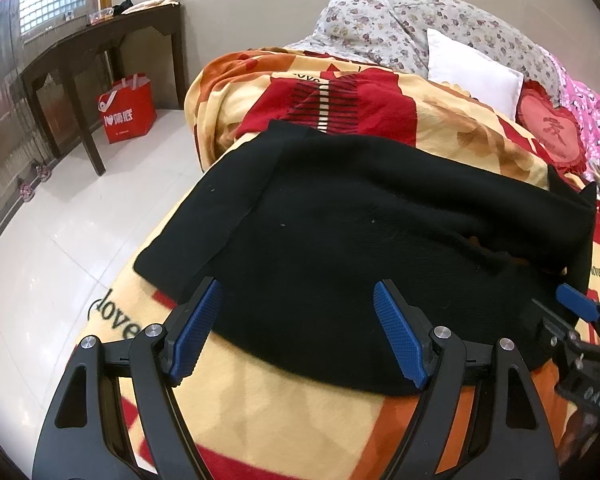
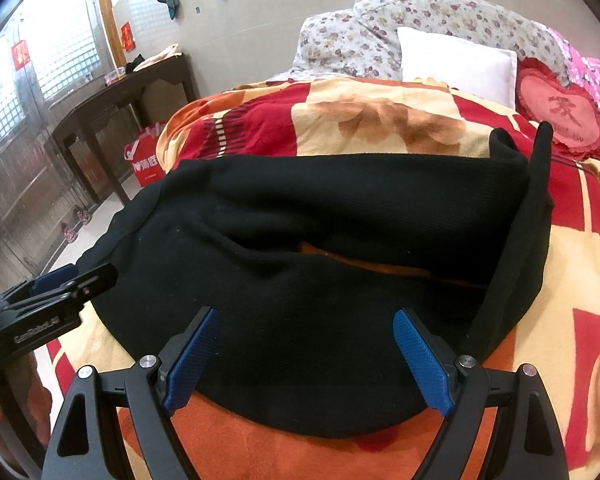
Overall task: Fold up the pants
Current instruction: 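Grasp the black pants edge with the left gripper and lift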
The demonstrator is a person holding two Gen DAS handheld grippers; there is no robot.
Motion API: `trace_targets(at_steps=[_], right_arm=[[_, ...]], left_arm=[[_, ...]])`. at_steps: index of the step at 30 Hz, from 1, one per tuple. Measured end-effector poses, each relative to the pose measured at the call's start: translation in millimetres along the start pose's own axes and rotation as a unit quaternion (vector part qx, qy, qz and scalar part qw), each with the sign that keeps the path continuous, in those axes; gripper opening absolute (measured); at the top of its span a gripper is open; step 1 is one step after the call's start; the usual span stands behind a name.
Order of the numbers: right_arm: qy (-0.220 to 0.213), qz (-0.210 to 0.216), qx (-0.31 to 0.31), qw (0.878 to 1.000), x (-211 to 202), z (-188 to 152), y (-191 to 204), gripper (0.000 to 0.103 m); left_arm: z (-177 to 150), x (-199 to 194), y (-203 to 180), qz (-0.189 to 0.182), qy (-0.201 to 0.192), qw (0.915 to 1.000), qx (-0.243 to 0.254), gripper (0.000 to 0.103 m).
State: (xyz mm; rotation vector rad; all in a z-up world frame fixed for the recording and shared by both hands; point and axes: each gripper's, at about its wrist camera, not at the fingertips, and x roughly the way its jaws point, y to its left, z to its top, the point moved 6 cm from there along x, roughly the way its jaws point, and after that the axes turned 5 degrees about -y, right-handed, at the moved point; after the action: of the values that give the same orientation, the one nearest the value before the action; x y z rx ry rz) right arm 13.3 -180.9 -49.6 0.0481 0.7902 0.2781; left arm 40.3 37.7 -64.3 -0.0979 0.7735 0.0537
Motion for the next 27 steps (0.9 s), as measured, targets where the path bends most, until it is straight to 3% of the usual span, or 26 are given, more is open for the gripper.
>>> trace_targets(at_steps=[8,12,14,19,23,27], right_arm=[[0.002,-0.006,0.011,1.0,4.8,-1.6,-13.9,0.088],[0.003,-0.017,0.001,1.0,-0.5,-7.7,-27.4,0.088],[0.008,-0.047,-0.006,0.999,-5.1,-14.6,-45.6,0.087],[0.032,-0.116,0.016,0.993,-17.0,-27.3,-105.1,0.083],[-0.003,-0.109,0.087,0.99,-33.4,-18.1,-142.7,0.083],[-0.013,-0.132,0.101,0.986,-50.5,-13.4,-168.8,0.083]], left_arm=[[-5.5,2.3,61.8,0.023,0.013,0.9976,-0.064,0.079],[-14.0,28.0,73.3,0.017,0.051,0.9931,-0.104,0.079],[-20.2,38.1,70.6,0.016,0.067,0.9919,-0.106,0.079],[-17.8,40.2,57.8,0.022,0.06,0.9947,-0.08,0.079],[-15.7,43.7,55.7,0.022,0.06,0.9949,-0.078,0.079],[-13.2,47.2,53.0,0.023,0.062,0.995,-0.075,0.08]])
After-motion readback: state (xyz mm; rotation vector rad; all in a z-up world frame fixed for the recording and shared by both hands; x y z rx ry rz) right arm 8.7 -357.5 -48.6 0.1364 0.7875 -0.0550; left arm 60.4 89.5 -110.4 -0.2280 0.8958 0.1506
